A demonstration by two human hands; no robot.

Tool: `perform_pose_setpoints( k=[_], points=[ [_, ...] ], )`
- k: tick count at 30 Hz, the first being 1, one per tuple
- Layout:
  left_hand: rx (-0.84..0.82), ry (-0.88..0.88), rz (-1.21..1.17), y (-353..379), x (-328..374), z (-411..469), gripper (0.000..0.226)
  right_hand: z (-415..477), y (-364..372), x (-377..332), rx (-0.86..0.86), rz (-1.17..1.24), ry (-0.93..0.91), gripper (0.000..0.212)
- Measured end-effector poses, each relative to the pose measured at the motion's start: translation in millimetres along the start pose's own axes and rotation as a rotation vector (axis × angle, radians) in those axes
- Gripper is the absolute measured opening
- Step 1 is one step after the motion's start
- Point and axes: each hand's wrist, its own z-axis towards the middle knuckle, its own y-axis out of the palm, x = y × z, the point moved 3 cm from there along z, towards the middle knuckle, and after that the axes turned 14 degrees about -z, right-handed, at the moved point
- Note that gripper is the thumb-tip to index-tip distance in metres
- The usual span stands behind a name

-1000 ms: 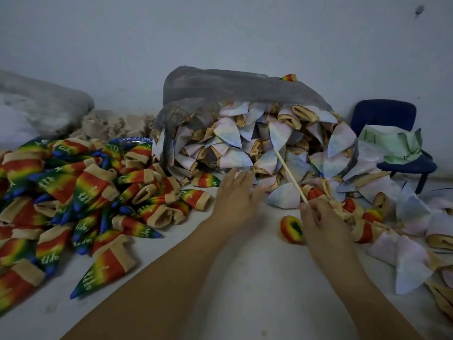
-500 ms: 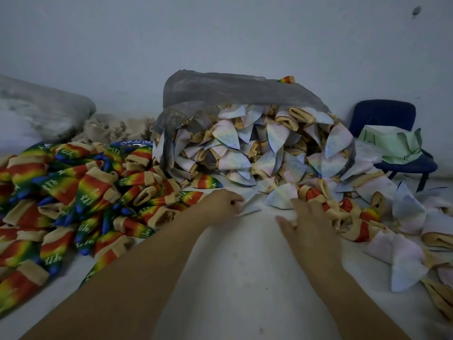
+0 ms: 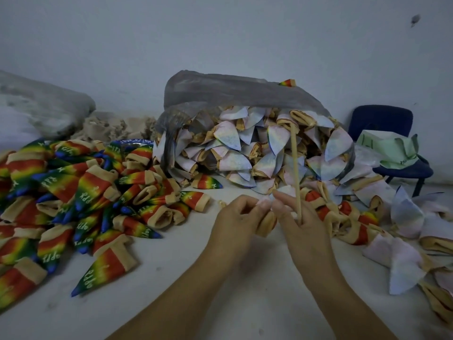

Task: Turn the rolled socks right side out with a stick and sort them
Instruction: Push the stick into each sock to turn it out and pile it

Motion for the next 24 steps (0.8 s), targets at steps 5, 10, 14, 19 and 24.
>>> perform_pose_setpoints(
  k=[5, 10, 14, 19, 24],
  points=[
    [0.048, -0.06, -0.13, 0.9, -5.5, -3.4, 0.024, -3.4, 6.6, 2.5, 0.011, -0.036, 0.01, 0.037],
    [0.072, -0.107, -0.269, -2.7, -11.8, -5.5, 0.017, -3.3, 16.4, 3.6, 0.043, -0.145, -0.043, 0.01],
    [0.096, -0.133, -0.31, -3.5, -11.3, -9.0, 0.015, -2.0, 18.1, 5.7, 0.104, -0.135, -0.042, 0.012],
    [0.118, -0.266, -0.43, 0.8, -15.7, -11.2, 0.018, -2.8, 16.8, 5.9, 0.135, -0.171, -0.047, 0.016],
    [0.089, -0.397, -0.711, 4.4, -12.8, -11.8, 0.017, -2.4, 17.4, 4.1, 0.135, -0.252, -0.067, 0.025]
  ],
)
